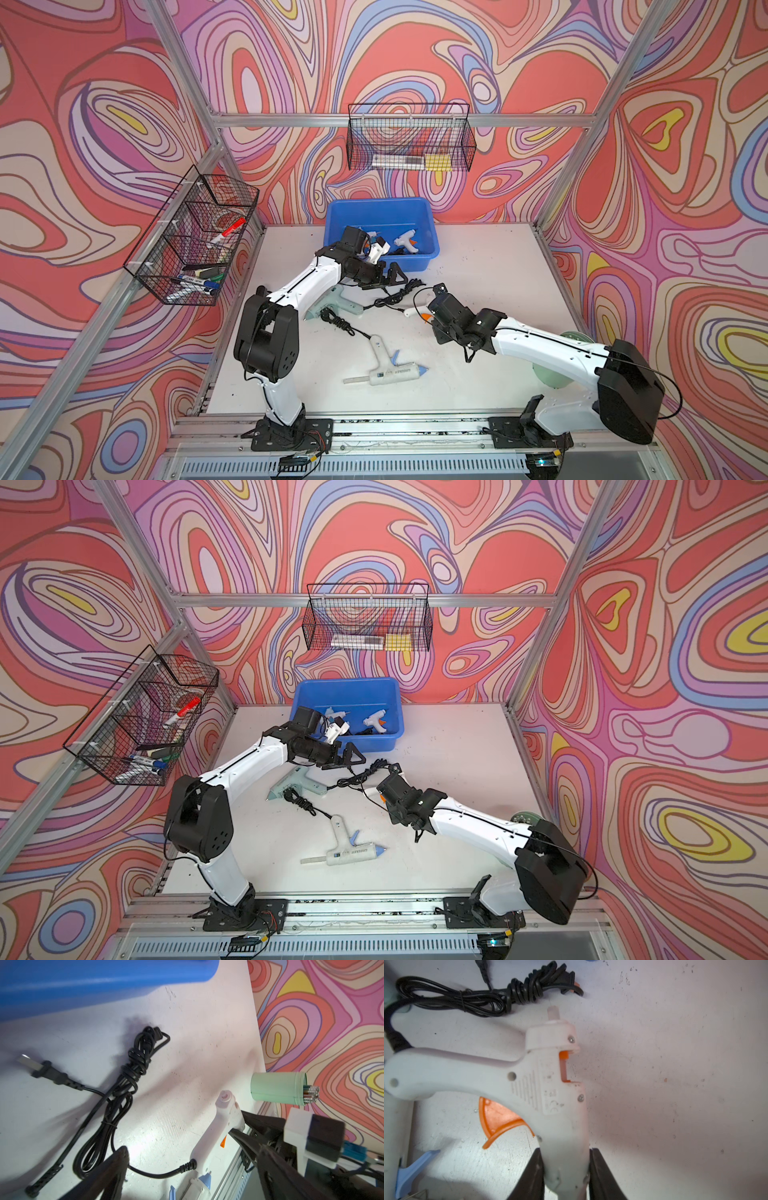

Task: Put the hot melt glue gun into the storage box
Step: Pick up the hot melt adhesive gun from the center of the board.

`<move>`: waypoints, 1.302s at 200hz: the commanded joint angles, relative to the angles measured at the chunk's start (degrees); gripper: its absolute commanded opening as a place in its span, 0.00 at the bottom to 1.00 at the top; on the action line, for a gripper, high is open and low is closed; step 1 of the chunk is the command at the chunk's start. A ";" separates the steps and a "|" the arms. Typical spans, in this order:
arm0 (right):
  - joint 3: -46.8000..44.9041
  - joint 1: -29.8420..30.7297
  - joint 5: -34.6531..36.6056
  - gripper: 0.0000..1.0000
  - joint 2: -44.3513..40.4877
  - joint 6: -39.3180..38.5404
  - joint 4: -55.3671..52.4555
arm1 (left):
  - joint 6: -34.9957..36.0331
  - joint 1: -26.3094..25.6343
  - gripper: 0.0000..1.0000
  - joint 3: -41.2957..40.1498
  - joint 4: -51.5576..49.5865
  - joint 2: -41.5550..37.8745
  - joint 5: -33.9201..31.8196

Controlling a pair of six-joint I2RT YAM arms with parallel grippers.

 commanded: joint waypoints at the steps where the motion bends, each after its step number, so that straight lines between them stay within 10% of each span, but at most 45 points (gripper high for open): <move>1: 1.85 1.13 2.80 0.00 -1.24 -2.11 3.09 | 7.82 -1.30 0.99 2.08 -8.94 2.37 6.75; 87: 3.16 3.28 5.85 0.00 -0.34 -2.78 3.15 | 19.11 -2.77 0.71 4.61 -19.22 8.30 16.85; 242: 2.59 3.56 5.85 0.00 -3.32 -2.74 6.21 | 23.47 -5.92 0.66 6.51 -23.94 11.02 13.26; 260: 2.46 3.57 5.66 0.00 -3.48 -2.75 6.31 | 23.38 -5.92 0.53 6.80 -23.81 11.15 13.64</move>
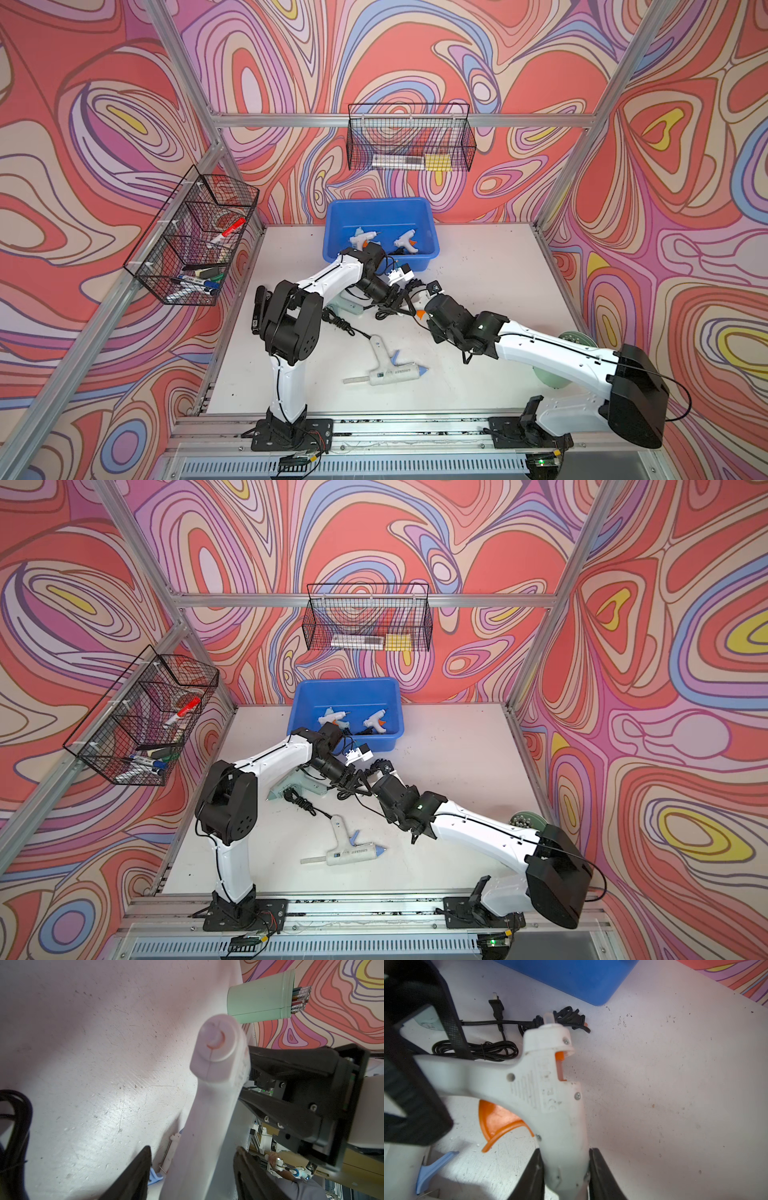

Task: Put the hot melt glue gun into the storage box
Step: Pick up the hot melt adhesive gun from the center of the board.

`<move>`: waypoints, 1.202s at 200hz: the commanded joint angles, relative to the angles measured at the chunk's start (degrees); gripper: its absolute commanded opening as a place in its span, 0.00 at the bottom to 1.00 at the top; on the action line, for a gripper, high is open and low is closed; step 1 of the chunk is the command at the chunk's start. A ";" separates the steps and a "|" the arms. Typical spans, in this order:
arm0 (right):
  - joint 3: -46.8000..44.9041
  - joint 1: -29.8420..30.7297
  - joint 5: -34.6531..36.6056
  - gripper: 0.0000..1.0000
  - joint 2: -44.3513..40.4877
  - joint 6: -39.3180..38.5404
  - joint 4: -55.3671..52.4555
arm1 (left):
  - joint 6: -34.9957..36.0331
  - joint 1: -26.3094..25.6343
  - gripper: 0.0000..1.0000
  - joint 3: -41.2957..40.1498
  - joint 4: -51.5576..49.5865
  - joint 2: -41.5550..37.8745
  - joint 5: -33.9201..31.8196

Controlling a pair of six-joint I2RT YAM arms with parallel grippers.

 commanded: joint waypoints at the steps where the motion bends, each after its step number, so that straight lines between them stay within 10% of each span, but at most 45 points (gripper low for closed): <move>1: 0.82 0.03 1.36 0.00 -1.55 1.25 4.71 | 0.81 -0.78 0.52 1.19 -3.36 1.42 1.01; 69: 0.43 0.07 1.91 0.00 -1.69 1.60 4.42 | 0.39 -0.73 0.00 2.32 -4.03 -0.01 1.34; 91: 0.73 0.08 3.04 0.00 -2.01 1.77 4.08 | -1.42 -0.73 0.00 2.37 -2.21 -1.79 1.11; 122: 0.19 0.06 4.52 0.41 -4.45 2.10 4.34 | -7.42 -0.74 0.00 2.64 4.32 -6.18 -1.12; 179: -3.31 0.06 9.65 0.77 -15.25 3.85 5.11 | -17.79 -0.80 0.00 7.41 13.64 -13.08 -7.31; 189: -4.15 0.03 10.71 0.97 -17.19 4.18 5.30 | -19.01 -0.77 0.00 8.64 14.28 -13.88 -8.46; 240: -6.60 0.05 14.38 0.98 -22.60 5.55 5.39 | -20.42 0.60 0.00 16.35 13.79 -15.56 -16.89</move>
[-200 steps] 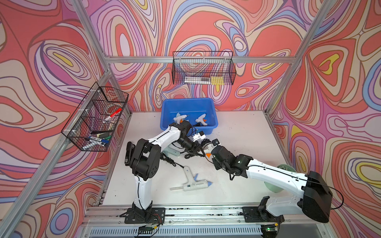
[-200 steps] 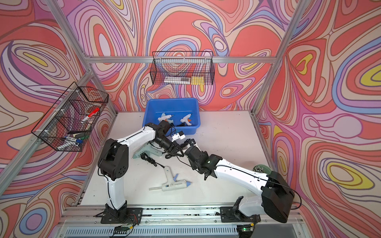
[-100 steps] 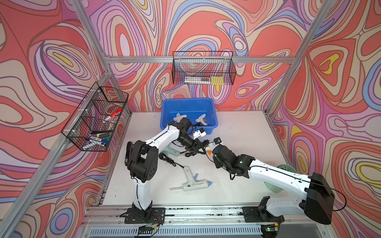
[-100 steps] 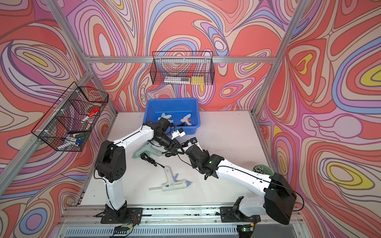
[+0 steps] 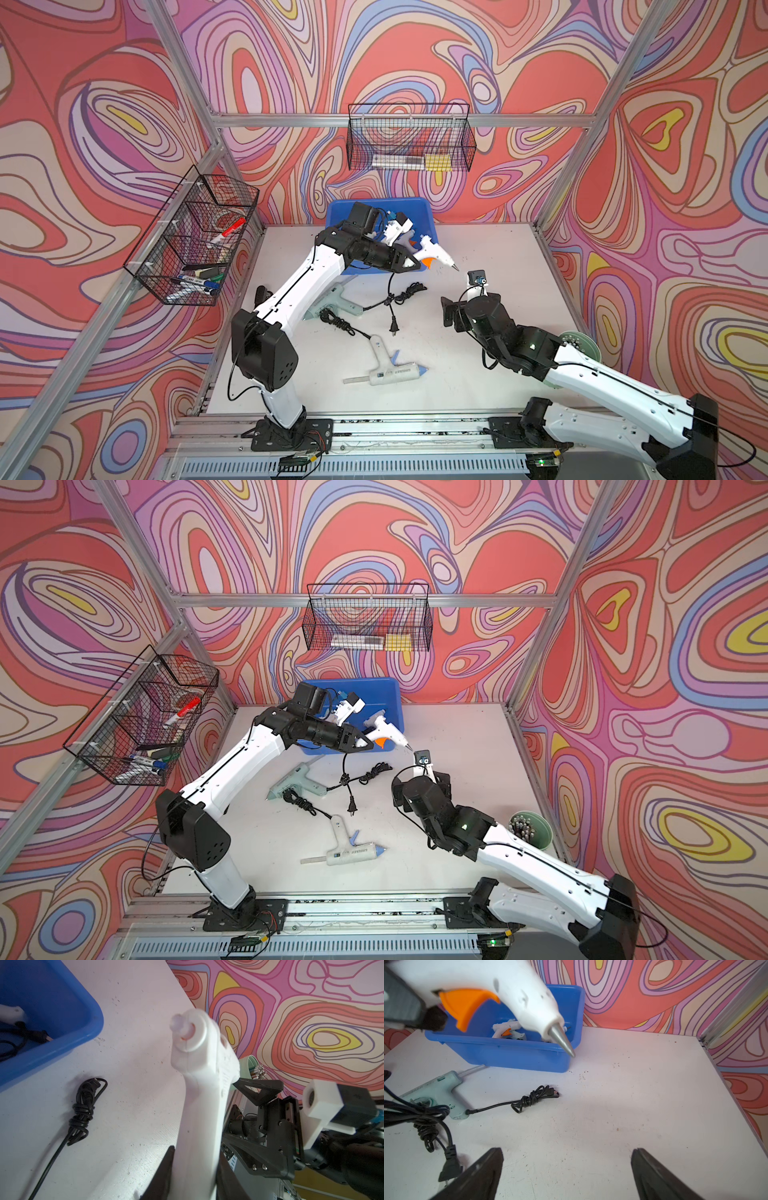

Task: Put the hot melt glue gun into the storage box
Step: Pick up the hot melt adhesive gun from the center of the board, then place the hot melt adhesive gun in the storage box.

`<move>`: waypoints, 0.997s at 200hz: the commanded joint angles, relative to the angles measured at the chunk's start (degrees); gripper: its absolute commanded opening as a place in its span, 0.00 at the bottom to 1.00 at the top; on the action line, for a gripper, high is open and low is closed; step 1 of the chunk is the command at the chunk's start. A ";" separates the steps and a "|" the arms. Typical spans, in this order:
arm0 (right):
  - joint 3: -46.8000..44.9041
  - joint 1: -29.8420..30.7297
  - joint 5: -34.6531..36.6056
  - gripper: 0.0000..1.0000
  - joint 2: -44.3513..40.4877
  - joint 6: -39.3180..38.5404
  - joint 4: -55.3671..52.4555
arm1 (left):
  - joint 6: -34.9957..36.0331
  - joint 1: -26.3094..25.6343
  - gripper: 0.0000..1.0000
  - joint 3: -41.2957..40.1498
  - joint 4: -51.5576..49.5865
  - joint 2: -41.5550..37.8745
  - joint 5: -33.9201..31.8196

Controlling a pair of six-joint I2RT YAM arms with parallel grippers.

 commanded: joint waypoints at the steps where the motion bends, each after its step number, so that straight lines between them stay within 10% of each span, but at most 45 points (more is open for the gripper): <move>1: -1.21 0.18 3.03 0.98 -1.14 1.09 0.58 | -1.34 1.12 0.00 3.74 1.43 -1.68 -5.28; 122: -1.09 0.12 2.51 0.98 1.27 0.70 0.93 | -9.43 18.93 0.00 8.49 6.49 -4.49 -11.17; 199: -0.99 0.18 2.58 0.98 1.68 0.26 1.20 | -11.05 22.92 0.00 19.90 -5.55 1.08 -31.84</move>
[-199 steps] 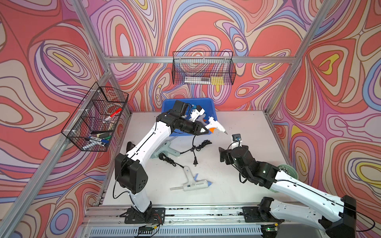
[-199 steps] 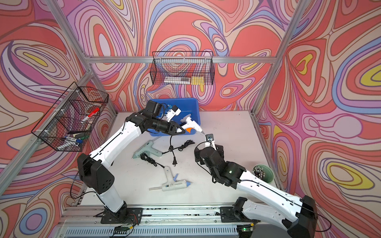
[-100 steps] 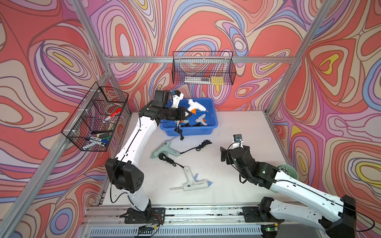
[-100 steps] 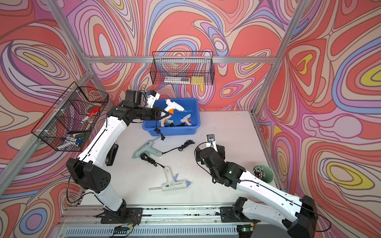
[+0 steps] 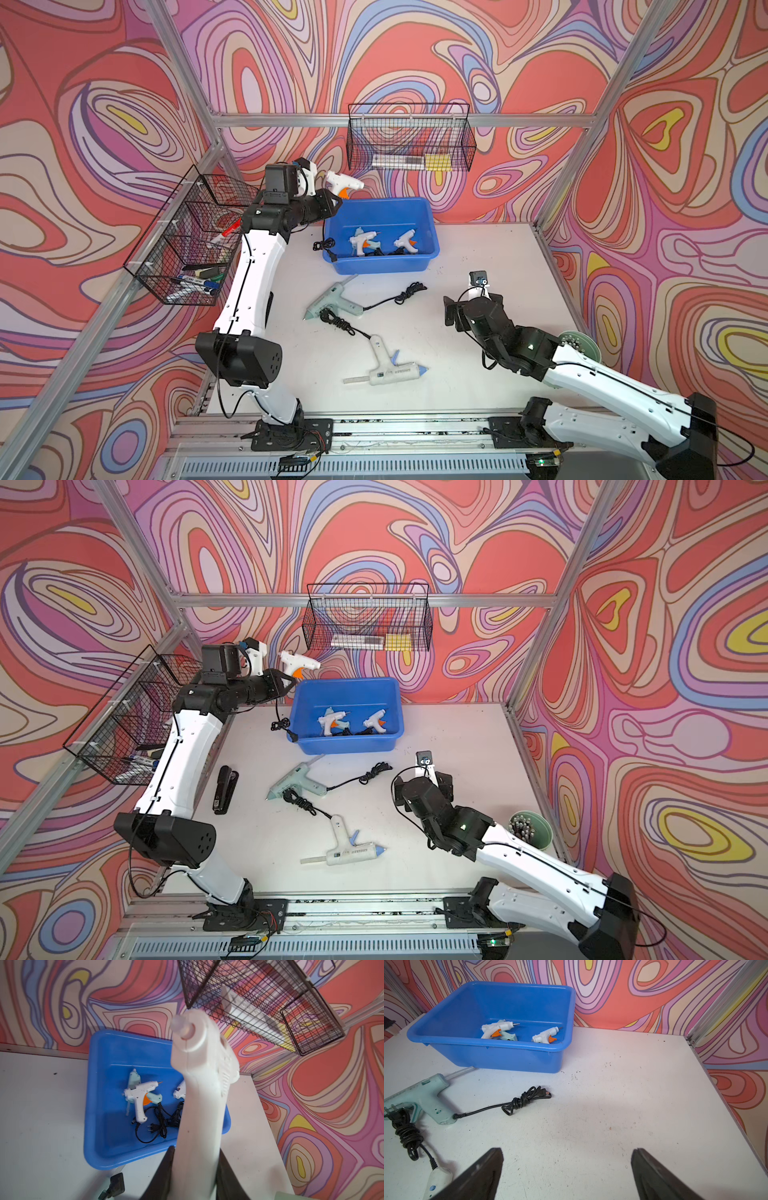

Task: Put the hot melt glue gun into the storage box
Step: Place the hot melt adhesive gun in the storage box.

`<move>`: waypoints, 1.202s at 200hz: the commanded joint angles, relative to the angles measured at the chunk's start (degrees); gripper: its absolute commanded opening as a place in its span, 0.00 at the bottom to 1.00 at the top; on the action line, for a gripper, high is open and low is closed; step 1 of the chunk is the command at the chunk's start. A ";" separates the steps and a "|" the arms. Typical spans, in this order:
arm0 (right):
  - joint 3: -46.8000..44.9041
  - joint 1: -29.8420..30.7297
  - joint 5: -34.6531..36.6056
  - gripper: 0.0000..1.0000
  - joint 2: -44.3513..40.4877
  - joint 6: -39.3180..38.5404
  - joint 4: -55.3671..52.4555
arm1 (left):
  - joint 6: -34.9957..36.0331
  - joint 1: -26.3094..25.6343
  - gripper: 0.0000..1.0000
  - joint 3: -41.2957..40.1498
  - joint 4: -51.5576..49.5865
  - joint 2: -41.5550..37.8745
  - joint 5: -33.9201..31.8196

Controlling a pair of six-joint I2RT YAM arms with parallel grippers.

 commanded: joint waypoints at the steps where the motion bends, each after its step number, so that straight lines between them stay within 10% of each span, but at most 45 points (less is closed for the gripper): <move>1: -0.64 0.14 0.51 0.98 0.60 -0.09 1.13 | -0.74 0.36 0.00 4.67 -4.41 2.77 -9.07; 84: -0.84 0.10 0.02 0.98 1.62 0.17 1.66 | -6.14 0.41 0.00 21.53 -8.24 17.27 -14.67; 240: -1.46 0.14 -0.79 0.98 2.24 1.31 2.53 | -14.94 -4.55 0.00 12.60 7.34 27.09 -6.28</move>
